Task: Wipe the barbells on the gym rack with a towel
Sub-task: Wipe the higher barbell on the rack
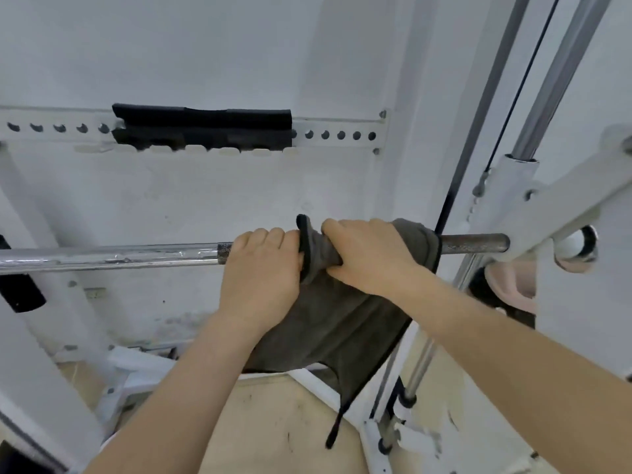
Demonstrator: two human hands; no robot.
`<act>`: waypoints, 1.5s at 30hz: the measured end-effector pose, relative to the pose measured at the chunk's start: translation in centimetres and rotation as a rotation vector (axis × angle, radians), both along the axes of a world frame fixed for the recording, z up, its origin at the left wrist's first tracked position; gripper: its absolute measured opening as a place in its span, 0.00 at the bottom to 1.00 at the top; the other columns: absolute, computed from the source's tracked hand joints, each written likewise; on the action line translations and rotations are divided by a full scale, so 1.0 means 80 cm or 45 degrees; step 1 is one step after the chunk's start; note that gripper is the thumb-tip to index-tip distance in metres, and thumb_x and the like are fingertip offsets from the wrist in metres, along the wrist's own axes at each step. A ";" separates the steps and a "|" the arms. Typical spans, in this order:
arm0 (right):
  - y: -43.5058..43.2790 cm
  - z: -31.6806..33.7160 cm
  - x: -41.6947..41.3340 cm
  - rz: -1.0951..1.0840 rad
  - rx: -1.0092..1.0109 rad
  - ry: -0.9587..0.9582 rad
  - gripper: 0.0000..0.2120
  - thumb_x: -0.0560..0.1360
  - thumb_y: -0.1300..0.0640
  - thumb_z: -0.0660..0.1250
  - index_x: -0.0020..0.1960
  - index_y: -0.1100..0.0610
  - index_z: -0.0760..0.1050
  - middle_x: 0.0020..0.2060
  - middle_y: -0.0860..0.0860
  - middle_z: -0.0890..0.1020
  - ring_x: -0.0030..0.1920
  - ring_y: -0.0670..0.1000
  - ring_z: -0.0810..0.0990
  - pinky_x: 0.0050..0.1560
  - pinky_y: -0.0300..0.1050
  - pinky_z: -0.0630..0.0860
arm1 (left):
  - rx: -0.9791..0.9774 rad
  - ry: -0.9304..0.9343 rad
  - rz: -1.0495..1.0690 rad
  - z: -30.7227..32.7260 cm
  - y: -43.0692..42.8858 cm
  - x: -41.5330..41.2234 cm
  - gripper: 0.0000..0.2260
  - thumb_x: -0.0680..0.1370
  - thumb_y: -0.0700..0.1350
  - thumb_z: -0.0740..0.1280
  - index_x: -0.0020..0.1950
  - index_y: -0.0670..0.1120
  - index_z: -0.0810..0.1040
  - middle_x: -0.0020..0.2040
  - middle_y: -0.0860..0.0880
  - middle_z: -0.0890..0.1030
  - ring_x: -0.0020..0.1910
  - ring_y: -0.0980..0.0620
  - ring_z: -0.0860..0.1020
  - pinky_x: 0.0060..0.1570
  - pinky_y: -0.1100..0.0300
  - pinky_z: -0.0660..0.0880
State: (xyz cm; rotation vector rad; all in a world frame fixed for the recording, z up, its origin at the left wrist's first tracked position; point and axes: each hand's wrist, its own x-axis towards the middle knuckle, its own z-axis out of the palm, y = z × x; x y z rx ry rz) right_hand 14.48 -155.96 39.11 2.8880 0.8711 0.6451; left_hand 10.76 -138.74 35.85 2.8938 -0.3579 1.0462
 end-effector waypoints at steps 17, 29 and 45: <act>0.155 0.009 -0.030 -0.054 -0.145 0.010 0.06 0.78 0.61 0.56 0.45 0.55 0.70 0.43 0.50 0.80 0.44 0.53 0.79 0.43 0.45 0.67 | -0.782 0.158 -0.140 0.037 0.020 -0.043 0.27 0.74 0.34 0.57 0.73 0.44 0.67 0.71 0.46 0.69 0.70 0.48 0.64 0.69 0.59 0.59; 0.046 0.027 -0.023 -0.291 -0.167 0.253 0.16 0.72 0.39 0.54 0.44 0.50 0.70 0.37 0.47 0.77 0.36 0.49 0.75 0.38 0.45 0.69 | 0.017 0.067 -0.059 -0.014 -0.016 -0.044 0.31 0.71 0.42 0.66 0.73 0.38 0.65 0.70 0.41 0.70 0.71 0.42 0.66 0.72 0.45 0.60; 0.135 -0.017 -0.049 -0.163 -0.029 -0.114 0.19 0.70 0.48 0.66 0.58 0.54 0.71 0.48 0.51 0.78 0.51 0.56 0.76 0.57 0.55 0.70 | 0.158 0.245 0.578 0.026 0.130 -0.043 0.15 0.77 0.38 0.55 0.61 0.43 0.72 0.56 0.44 0.78 0.60 0.42 0.73 0.73 0.44 0.49</act>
